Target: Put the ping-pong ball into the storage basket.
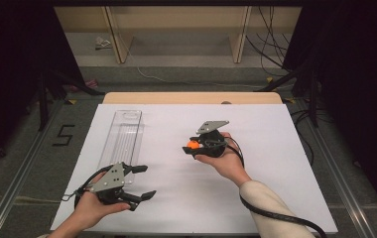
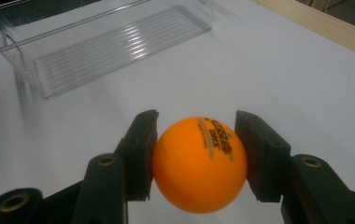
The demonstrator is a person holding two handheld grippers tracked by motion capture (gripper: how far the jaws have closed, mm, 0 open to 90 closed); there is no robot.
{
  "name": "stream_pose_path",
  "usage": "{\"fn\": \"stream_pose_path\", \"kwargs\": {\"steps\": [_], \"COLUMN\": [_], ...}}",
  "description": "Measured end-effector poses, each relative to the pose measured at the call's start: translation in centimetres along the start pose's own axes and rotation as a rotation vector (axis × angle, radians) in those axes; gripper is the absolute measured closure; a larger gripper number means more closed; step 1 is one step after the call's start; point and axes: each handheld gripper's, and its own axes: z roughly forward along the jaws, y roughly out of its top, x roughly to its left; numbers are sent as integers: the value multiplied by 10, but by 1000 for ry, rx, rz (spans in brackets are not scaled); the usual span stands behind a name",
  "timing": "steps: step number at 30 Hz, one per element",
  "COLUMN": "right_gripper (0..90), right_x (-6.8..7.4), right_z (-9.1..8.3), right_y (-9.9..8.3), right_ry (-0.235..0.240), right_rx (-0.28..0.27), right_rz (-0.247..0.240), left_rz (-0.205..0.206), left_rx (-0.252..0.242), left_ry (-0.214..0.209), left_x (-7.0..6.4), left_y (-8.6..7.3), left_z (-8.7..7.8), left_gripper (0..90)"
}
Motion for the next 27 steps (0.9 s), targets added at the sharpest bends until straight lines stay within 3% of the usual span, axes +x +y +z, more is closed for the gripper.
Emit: {"fn": "stream_pose_path", "kwargs": {"steps": [27], "right_gripper": [512], "right_x": [7], "right_z": [10], "right_y": [5], "right_ry": [19], "right_rx": [1], "right_rz": [-10], "left_rz": [3], "left_rx": [0], "left_ry": [-2], "left_x": [0], "left_y": [0], "left_z": [0], "left_gripper": [206]}}
